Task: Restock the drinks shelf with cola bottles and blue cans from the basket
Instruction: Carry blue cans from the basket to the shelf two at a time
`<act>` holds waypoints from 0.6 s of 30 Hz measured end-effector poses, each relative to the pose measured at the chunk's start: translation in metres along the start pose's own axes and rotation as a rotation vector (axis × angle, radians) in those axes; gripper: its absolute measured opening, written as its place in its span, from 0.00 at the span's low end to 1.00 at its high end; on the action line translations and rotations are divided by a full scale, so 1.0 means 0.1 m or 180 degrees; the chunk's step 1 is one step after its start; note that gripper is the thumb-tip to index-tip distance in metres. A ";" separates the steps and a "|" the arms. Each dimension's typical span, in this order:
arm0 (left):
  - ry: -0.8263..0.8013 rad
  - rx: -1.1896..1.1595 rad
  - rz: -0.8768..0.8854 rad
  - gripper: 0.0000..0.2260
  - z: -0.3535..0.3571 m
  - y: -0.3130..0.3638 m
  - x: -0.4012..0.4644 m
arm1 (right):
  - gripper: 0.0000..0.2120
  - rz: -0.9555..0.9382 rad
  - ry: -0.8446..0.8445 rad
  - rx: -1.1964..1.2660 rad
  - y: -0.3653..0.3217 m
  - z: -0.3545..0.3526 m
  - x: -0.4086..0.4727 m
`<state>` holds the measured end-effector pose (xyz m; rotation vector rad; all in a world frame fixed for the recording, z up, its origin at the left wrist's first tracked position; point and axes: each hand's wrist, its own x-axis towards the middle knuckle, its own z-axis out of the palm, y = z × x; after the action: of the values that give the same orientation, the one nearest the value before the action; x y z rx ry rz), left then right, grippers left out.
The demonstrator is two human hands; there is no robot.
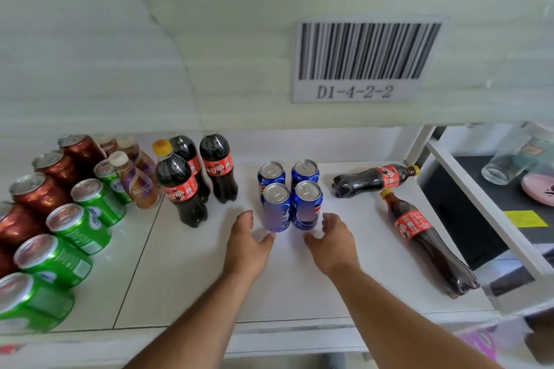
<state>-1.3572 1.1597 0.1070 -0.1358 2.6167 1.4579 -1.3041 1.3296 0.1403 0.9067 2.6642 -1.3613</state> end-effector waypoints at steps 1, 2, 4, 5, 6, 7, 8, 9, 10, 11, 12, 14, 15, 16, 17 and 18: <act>0.0007 0.0073 0.0011 0.32 -0.05 -0.01 -0.05 | 0.25 0.0018 -0.0018 -0.0072 0.00 -0.01 -0.05; 0.0012 0.0141 0.0015 0.32 -0.10 -0.02 -0.10 | 0.27 0.0019 -0.0032 -0.0165 0.00 -0.02 -0.11; -0.0005 0.0268 0.0002 0.32 -0.21 -0.03 -0.23 | 0.29 -0.0037 -0.0084 -0.0404 0.00 -0.02 -0.24; -0.0024 0.0340 0.0010 0.32 -0.27 -0.03 -0.30 | 0.30 -0.0082 -0.0133 -0.0550 0.00 -0.02 -0.31; -0.0045 0.0411 0.0033 0.33 -0.34 -0.03 -0.37 | 0.31 -0.0136 -0.0200 -0.0705 0.00 -0.02 -0.37; -0.0063 0.0490 0.0073 0.33 -0.41 -0.02 -0.45 | 0.33 -0.0212 -0.0275 -0.0860 -0.01 -0.03 -0.44; -0.0094 0.0590 0.0113 0.34 -0.48 -0.01 -0.53 | 0.34 -0.0311 -0.0352 -0.1014 -0.02 -0.02 -0.50; -0.0139 0.0747 0.0146 0.35 -0.55 0.00 -0.61 | 0.35 -0.0430 -0.0426 -0.1169 -0.03 -0.02 -0.56; -0.0192 0.0954 0.0163 0.36 -0.63 0.01 -0.70 | 0.35 -0.0562 -0.0496 -0.1325 -0.06 -0.03 -0.62; -0.0235 0.1194 0.0178 0.36 -0.70 0.02 -0.78 | 0.35 -0.0706 -0.0556 -0.1469 -0.09 -0.03 -0.68; -0.0256 0.1417 0.0185 0.36 -0.79 0.02 -0.88 | 0.36 -0.0856 -0.0613 -0.1595 -0.12 -0.04 -0.74; -0.0242 0.1741 0.0202 0.36 -0.94 0.00 -1.04 | 0.36 -0.1142 -0.0716 -0.1809 -0.20 -0.03 -0.85; -0.0201 0.1852 0.0188 0.36 -1.02 -0.01 -1.14 | 0.36 -0.1311 -0.0781 -0.1925 -0.24 -0.02 -0.91; -0.0155 0.1943 0.0154 0.37 -1.10 -0.02 -1.24 | 0.37 -0.1491 -0.0856 -0.2042 -0.28 0.00 -0.98; -0.0095 0.2013 0.0106 0.37 -1.17 -0.03 -1.35 | 0.37 -0.1671 -0.0933 -0.2141 -0.31 0.02 -1.05; -0.0025 0.2070 0.0050 0.37 -1.22 -0.04 -1.46 | 0.38 -0.1850 -0.0996 -0.2205 -0.33 0.05 -1.13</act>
<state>-1.2221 1.0547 0.1917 -0.0342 2.9276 0.5442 -1.2282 1.2560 0.1918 -0.1440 2.8847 -0.4357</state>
